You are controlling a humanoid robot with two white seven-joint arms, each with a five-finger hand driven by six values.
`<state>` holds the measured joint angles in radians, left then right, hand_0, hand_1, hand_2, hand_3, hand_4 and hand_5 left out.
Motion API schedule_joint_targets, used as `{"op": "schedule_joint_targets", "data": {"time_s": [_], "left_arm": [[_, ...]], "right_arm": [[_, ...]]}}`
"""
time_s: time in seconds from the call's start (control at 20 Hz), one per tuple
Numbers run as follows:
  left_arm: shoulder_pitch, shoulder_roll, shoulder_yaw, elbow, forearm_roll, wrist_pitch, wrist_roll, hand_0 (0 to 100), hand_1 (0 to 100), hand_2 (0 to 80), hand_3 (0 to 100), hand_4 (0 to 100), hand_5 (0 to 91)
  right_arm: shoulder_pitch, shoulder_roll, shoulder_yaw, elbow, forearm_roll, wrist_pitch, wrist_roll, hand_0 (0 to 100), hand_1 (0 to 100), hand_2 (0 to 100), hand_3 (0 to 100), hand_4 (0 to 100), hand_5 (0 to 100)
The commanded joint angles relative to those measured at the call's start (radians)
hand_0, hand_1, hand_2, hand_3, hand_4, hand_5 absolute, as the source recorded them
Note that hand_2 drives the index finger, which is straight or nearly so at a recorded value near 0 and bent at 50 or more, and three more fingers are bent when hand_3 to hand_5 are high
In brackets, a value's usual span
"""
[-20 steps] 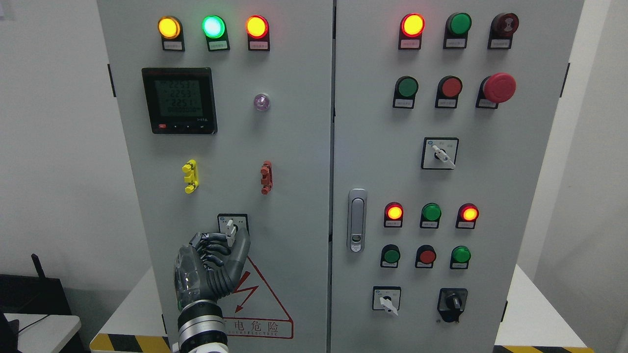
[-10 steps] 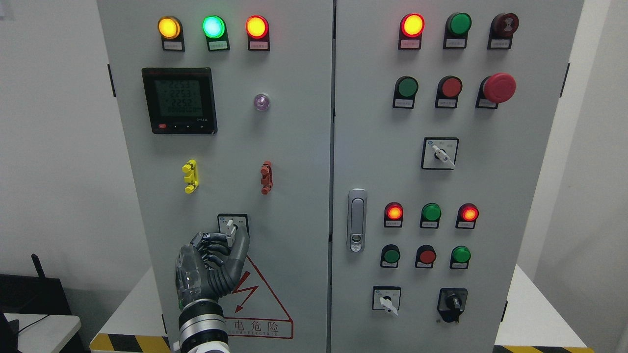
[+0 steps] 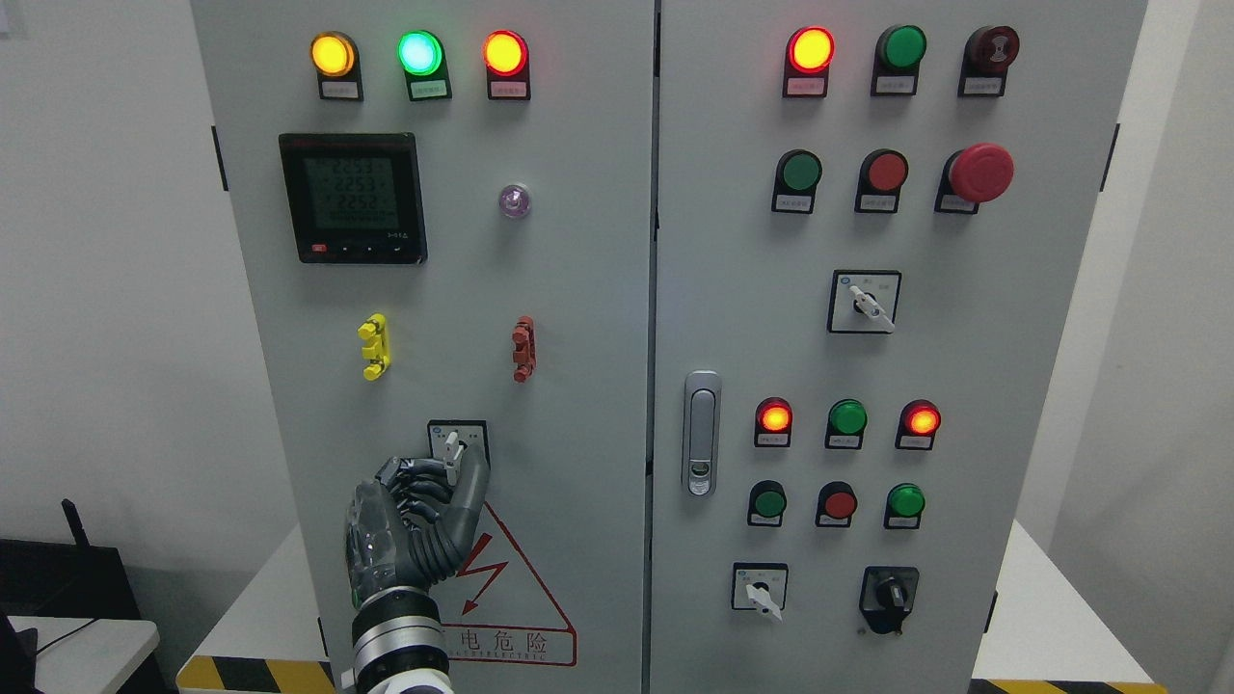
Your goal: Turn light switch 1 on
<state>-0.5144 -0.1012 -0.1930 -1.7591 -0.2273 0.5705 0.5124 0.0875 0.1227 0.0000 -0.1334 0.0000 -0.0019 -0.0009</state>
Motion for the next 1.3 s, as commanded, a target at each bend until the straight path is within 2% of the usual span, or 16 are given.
{"op": "schedule_joint_targets", "data": {"time_s": [0.0,1.25], "left_arm": [[-0.004,0.000,0.000,0.001,0.000,0.000,0.000,19,47,53.3,77,85,86.0],[-0.006,0.000,0.000,0.004,0.000,0.002,-0.003,31,41,53.9,78,86,86.8]], "right_arm": [[0.000,0.000,0.020,0.000,-0.026,0.000,-0.001,12,39,0,0,0,0],[0.000,0.000,0.020,0.000,-0.026,0.000,-0.001,12,39,0,0,0,0]]}}
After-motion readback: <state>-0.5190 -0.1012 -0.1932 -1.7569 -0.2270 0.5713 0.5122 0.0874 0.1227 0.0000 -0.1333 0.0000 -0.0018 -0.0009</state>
